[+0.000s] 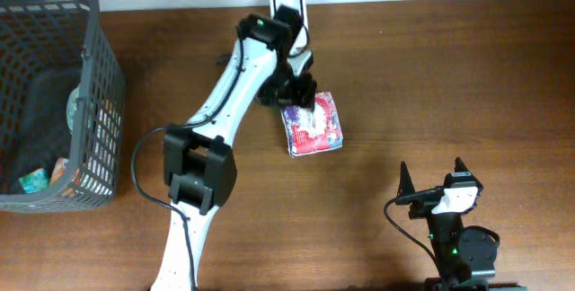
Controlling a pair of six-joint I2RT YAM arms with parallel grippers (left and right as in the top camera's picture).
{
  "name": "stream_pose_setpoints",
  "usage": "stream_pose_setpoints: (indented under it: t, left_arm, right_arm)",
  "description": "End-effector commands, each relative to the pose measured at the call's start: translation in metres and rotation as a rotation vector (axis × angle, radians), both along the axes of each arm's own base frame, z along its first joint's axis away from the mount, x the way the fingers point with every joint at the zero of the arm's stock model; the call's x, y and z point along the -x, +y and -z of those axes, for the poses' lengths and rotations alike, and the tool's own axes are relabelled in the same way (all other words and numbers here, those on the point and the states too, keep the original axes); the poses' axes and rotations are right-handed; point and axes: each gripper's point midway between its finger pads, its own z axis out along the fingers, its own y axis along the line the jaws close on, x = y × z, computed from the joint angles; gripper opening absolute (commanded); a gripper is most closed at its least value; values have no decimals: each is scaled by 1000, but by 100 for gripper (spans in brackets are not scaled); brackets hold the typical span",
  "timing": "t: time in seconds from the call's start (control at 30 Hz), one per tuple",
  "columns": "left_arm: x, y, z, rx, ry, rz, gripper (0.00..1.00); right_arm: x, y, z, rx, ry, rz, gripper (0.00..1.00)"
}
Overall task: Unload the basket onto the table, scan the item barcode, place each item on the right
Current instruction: 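Carry the pink package to the scanner and set it down beside it, then move the left gripper back into the grey basket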
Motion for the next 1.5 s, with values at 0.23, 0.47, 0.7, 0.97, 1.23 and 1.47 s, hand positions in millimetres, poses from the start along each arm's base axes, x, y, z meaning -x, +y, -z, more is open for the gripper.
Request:
stream_pose_setpoints:
  t: [0.23,0.47,0.7,0.97,1.23,1.47]
  left_arm:
    - [-5,65,-26,-225,-20,-120,7]
    - [7,100,6,-360,86,-181,0]
    - [23,76,59,-264,205,-227,0]
    - [1,14,71,-109,97,-256,3]
    - [-26,4,39,-31,-27,-171,23]
    - [-68,101,-133,-135,-411,-299,75]
  right_arm:
    - [0,-3,3,-3,4,15,99]
    - [0,-3,3,-3,4,15,99]
    - [0,-3,3,-3,4,15,99]
    - [0,-3,3,-3,4,15,99]
    - [0,-3,3,-3,4,15,99]
    - [0,-3,3,-3,4,15,99]
